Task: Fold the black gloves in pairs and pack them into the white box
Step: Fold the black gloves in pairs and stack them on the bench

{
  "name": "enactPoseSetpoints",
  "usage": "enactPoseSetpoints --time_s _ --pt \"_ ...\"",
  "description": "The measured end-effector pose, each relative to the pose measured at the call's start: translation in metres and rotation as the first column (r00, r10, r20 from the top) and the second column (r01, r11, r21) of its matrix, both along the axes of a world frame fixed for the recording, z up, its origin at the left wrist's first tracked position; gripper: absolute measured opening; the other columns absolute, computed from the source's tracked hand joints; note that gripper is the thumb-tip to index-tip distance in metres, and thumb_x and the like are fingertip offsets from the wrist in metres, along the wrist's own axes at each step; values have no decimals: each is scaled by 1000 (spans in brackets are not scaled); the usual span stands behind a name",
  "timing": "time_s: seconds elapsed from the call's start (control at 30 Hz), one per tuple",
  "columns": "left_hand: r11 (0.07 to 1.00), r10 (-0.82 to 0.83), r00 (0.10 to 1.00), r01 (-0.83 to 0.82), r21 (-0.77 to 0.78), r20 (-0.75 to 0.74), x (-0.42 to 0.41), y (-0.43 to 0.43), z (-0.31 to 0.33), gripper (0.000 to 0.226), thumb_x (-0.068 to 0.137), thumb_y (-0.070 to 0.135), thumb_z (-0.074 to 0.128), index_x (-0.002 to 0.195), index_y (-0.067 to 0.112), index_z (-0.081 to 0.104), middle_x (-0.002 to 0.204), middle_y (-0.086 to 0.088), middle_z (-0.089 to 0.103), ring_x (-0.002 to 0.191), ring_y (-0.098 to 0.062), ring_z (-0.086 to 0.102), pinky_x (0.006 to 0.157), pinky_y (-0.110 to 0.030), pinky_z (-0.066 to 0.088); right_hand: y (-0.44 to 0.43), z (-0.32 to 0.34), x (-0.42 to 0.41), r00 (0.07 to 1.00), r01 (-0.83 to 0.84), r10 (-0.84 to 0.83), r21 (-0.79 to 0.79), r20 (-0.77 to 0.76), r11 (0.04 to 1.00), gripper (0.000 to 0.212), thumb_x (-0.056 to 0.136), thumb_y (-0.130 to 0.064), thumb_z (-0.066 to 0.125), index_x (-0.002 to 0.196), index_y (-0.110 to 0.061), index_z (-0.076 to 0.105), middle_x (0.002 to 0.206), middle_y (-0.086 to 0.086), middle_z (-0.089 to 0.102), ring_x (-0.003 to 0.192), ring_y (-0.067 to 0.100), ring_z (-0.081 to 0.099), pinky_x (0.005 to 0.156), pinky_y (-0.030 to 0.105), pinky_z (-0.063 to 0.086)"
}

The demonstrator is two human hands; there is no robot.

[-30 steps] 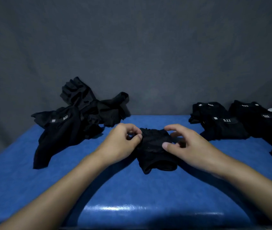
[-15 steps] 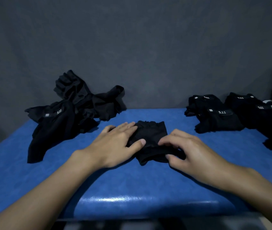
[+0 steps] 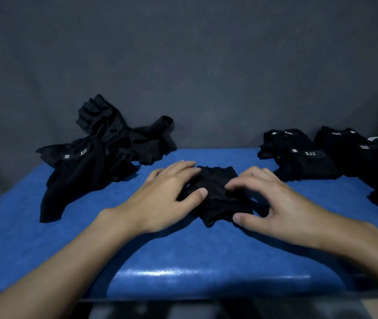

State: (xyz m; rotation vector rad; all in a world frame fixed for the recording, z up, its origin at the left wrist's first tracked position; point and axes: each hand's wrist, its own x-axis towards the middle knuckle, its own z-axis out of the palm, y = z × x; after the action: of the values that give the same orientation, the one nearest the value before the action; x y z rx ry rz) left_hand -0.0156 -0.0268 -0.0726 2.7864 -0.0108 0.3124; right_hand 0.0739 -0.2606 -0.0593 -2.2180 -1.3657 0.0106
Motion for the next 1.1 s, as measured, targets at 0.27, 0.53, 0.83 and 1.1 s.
enactPoseSetpoints --time_s 0.27,0.53,0.83,1.1 --pt "992 -114 993 113 -61 -11 -1 2 -5 59 92 52 42 143 25 51 150 13 48 144 2 29 120 -35 27 16 -11 -8 992 -119 112 137 52 983 11 74 -32 71 84 -36 67 106 -19 50 107 10 46 94 27 38" --pt "996 -89 994 91 20 -68 -2 2 -5 81 78 72 28 147 33 43 155 17 38 146 5 19 120 -33 20 23 -20 -8 984 -143 127 133 125 981 20 77 -45 66 92 -35 75 117 -20 50 114 7 46 96 40 42" --pt "998 -65 997 65 3 -44 -2 -2 -4 73 88 60 50 151 35 24 145 19 43 123 1 41 112 -27 25 22 -27 -3 992 -105 95 118 85 987 16 85 -19 72 99 -25 74 122 -16 43 99 6 53 87 15 42" --pt "999 -29 997 29 12 -72 -3 -6 0 72 89 57 52 151 31 24 94 39 38 99 6 36 109 -19 20 22 -23 -4 990 -97 84 115 110 989 6 86 -14 69 83 -15 74 120 -14 47 95 7 57 81 28 49"
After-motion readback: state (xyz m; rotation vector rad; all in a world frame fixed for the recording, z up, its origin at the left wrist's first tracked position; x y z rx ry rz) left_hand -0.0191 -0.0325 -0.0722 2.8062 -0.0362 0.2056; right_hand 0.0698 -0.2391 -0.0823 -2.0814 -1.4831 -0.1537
